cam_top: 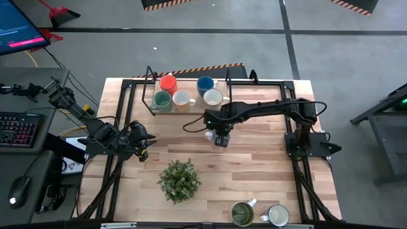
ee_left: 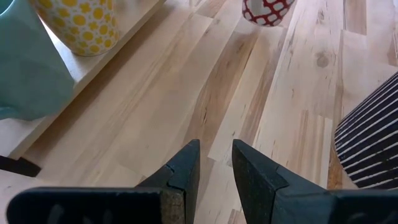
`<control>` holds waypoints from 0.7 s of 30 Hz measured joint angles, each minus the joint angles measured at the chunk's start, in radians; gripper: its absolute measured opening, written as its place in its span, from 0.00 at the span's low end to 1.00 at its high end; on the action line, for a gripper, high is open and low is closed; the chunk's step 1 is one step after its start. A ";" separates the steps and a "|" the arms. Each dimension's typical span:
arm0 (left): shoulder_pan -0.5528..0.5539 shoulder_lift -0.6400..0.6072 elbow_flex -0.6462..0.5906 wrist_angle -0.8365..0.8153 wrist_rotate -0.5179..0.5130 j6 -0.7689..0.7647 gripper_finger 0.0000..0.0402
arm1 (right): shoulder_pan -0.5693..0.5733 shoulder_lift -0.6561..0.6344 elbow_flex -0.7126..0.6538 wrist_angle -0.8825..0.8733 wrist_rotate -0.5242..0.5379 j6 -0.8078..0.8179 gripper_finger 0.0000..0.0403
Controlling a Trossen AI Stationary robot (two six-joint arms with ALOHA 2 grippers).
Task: Place coffee mugs
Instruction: Move the red patterned mug to the middle of the table
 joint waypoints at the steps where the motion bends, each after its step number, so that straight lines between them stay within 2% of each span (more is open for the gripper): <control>1: 0.000 0.000 0.000 0.000 0.000 0.000 0.20 | 0.000 0.000 0.000 0.001 0.001 0.000 0.00; 17: 0.000 0.000 0.000 0.000 0.003 0.000 0.20 | 0.035 0.021 -0.001 0.002 0.008 0.032 0.00; 21: 0.000 0.000 0.000 0.000 0.003 -0.006 0.20 | 0.034 0.021 -0.001 0.008 0.037 0.065 0.00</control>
